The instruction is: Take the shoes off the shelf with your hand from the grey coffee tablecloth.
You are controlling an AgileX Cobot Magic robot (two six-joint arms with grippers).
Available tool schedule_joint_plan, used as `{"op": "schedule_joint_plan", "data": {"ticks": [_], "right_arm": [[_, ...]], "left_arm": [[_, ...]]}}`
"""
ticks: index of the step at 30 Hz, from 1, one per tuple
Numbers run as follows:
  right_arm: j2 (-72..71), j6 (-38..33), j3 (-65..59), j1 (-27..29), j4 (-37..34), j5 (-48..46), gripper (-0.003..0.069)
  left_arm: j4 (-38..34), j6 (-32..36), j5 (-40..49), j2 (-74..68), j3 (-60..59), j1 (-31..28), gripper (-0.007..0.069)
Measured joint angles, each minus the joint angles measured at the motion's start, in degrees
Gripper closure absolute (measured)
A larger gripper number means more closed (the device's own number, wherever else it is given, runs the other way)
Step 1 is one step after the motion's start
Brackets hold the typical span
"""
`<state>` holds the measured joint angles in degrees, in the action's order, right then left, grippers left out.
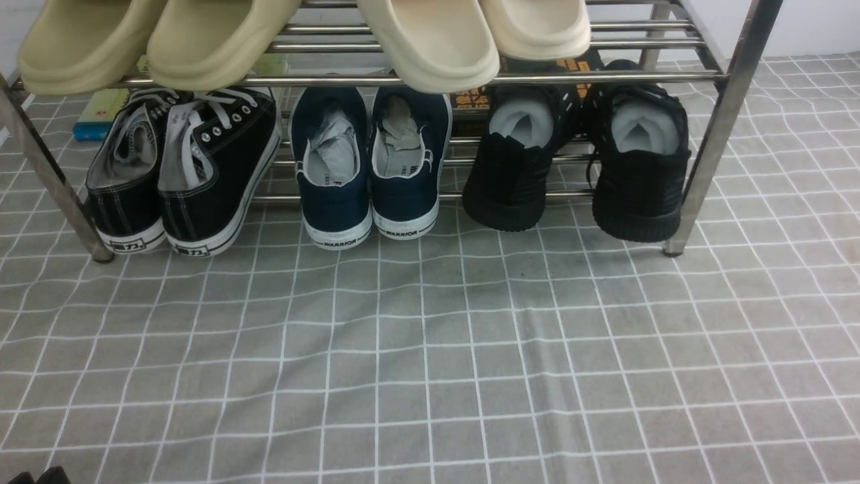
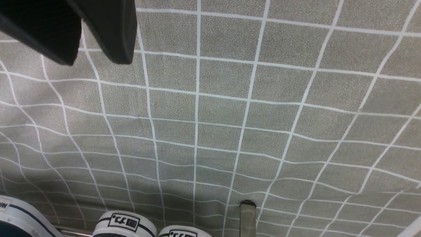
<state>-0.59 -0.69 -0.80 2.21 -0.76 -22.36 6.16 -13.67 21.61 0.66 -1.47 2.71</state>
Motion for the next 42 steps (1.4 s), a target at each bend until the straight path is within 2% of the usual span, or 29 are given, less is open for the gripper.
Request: {"op": "schedule_joint_plan", "data": {"ticks": [2, 4, 8, 10, 14, 26, 29, 30, 33, 34, 36, 41, 42], "right_arm": [[0.0, 0.23, 0.0, 0.0, -0.22, 0.23, 0.042], [0.0, 4.61, -0.05, 0.0, -6.37, 1.01, 0.042], [0.0, 17.19, -0.54, 0.0, -25.02, 1.69, 0.042], [0.0, 21.46, -0.6, 0.0, -32.11, 1.69, 0.042], [0.0, 23.83, -0.6, 0.0, -37.33, 2.34, 0.042], [0.0, 23.3, -0.6, 0.0, -41.51, 2.77, 0.0431], [0.0, 19.98, 0.76, 0.0, -41.75, 3.67, 0.049], [0.65, 15.26, 4.0, 0.0, -41.75, 4.0, 0.0571], [2.98, 10.3, 7.83, 0.0, -41.59, 4.08, 0.0638], [8.12, 5.68, 11.94, 0.0, -40.72, 3.08, 0.067], [14.99, 1.13, 16.59, 0.0, -38.37, -0.39, 0.0669], [29.81, -3.25, 24.93, 0.0, -31.08, -10.53, 0.0657], [38.56, -3.72, 29.88, 0.0, -27.68, -16.68, 0.0655]], "left_arm": [[0.0, 0.0, 0.0, 0.0, 0.0, 0.0, 0.0427], [0.0, 0.0, 0.0, 0.0, 0.0, 0.0, 0.0427], [0.0, 0.0, 0.0, 0.0, 0.0, 0.0, 0.0427], [0.0, 0.0, 0.0, 0.0, 0.0, 0.0, 0.0427], [0.0, 0.0, 0.0, 0.0, 0.0, 0.0, 0.0427], [0.0, 0.0, 0.0, 0.0, 0.0, 0.0, 0.0427], [0.0, 0.0, 0.0, 0.0, 0.0, 0.0, 0.0427], [0.0, 0.0, 0.0, 0.0, 0.0, 0.0, 0.0427], [0.0, 0.0, 0.0, 0.0, 0.0, 0.0, 0.0427], [0.0, 0.0, 0.0, 0.0, 0.0, 0.0, 0.0427], [0.0, 0.0, 0.0, 0.0, 0.0, 0.0, 0.0427], [0.0, 0.0, 0.0, 0.0, 0.0, 0.0, 0.0427], [0.0, 0.0, 0.0, 0.0, 0.0, 0.0, 0.0427]]}}
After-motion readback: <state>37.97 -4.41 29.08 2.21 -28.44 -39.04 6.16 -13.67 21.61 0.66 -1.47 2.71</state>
